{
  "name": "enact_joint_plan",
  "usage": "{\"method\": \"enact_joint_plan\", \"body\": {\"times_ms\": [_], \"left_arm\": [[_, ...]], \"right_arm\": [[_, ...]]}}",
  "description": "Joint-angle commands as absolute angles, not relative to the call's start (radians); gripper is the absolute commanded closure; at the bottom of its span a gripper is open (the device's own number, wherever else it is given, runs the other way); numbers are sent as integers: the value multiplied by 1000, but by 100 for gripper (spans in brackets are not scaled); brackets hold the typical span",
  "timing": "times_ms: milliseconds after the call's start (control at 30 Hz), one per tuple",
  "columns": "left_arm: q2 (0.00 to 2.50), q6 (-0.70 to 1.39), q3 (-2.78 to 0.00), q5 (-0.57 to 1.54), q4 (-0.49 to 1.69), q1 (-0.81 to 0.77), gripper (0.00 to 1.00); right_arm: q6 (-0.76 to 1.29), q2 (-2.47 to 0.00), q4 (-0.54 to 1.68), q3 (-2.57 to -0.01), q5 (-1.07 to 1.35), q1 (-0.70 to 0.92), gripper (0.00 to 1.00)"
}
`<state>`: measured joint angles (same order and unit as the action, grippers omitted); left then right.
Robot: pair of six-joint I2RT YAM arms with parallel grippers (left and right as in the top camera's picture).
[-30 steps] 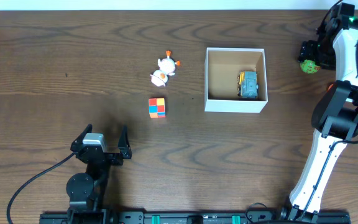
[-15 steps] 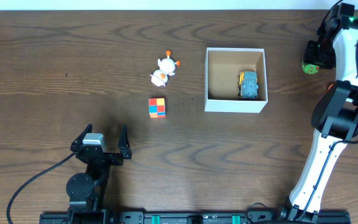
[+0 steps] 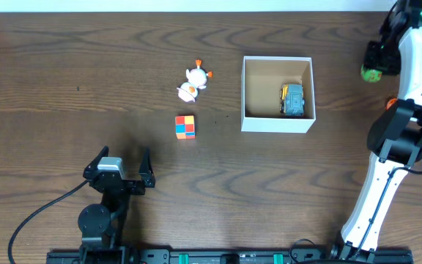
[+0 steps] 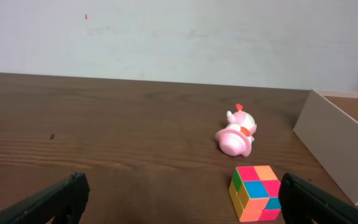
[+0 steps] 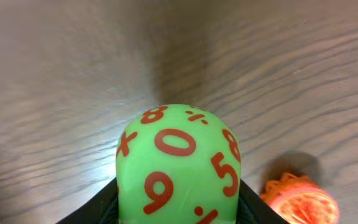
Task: Pack container
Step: 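Carry the green ball over the box and lower it inside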
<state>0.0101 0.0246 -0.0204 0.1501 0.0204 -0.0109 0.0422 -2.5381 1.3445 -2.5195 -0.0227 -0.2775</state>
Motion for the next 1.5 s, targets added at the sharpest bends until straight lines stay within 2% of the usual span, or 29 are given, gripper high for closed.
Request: {"method": "enact_joint_plan", "body": {"times_ms": [0, 200, 400, 700, 900, 1167, 1467], "left_arm": [[4, 11, -4, 161, 56, -14, 2], [4, 11, -4, 161, 56, -14, 2], [4, 11, -4, 161, 56, -14, 2], [4, 11, -4, 161, 56, -14, 2], [4, 11, -4, 161, 56, -14, 2], [4, 11, -4, 161, 56, -14, 2], [4, 11, -4, 161, 56, -14, 2]], "right_arm": [[58, -2439, 1388, -2617, 45, -250, 64], [74, -2342, 1504, -2669, 150, -185, 63], [60, -2265, 1602, -2669, 157, -70, 61], [58, -2286, 1635, -2661, 105, 110, 60], [63, -2344, 1613, -2653, 78, 201, 55], [101, -2474, 1610, -2653, 30, 237, 57], [100, -2573, 1608, -2653, 22, 222, 53]]}}
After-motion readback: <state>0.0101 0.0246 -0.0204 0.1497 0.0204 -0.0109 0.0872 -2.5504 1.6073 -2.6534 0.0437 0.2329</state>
